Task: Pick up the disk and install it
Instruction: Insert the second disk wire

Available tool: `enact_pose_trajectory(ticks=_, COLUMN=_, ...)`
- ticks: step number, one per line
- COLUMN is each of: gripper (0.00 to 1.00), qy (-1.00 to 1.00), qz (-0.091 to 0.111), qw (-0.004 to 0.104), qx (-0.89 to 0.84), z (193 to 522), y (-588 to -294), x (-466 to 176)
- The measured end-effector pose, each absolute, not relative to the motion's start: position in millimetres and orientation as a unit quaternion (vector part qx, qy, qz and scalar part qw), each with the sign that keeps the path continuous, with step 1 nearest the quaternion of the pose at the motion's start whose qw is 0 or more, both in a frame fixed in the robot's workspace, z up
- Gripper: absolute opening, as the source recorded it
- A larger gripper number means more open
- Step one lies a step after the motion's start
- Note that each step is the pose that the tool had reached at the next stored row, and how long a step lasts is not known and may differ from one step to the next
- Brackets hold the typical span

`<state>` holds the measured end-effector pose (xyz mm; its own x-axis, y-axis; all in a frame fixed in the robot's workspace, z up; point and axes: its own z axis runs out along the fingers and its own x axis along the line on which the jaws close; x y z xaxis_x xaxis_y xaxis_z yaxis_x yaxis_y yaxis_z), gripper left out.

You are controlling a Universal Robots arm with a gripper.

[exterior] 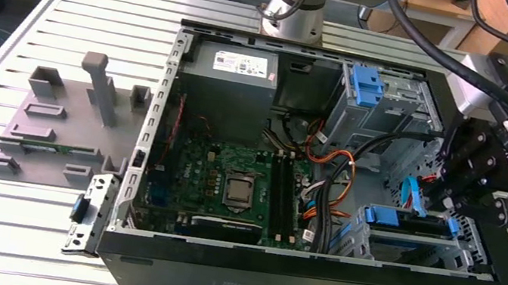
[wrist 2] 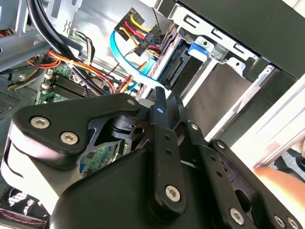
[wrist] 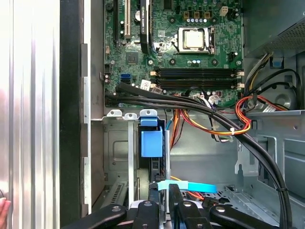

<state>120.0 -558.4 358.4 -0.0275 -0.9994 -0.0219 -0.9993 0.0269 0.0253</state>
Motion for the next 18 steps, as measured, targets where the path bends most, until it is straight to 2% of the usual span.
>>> enact_pose_trajectory(ticks=18, gripper=0.24, qy=-0.717, qz=-0.017, qw=0.001, qx=0.697, z=358, y=-539, x=120)
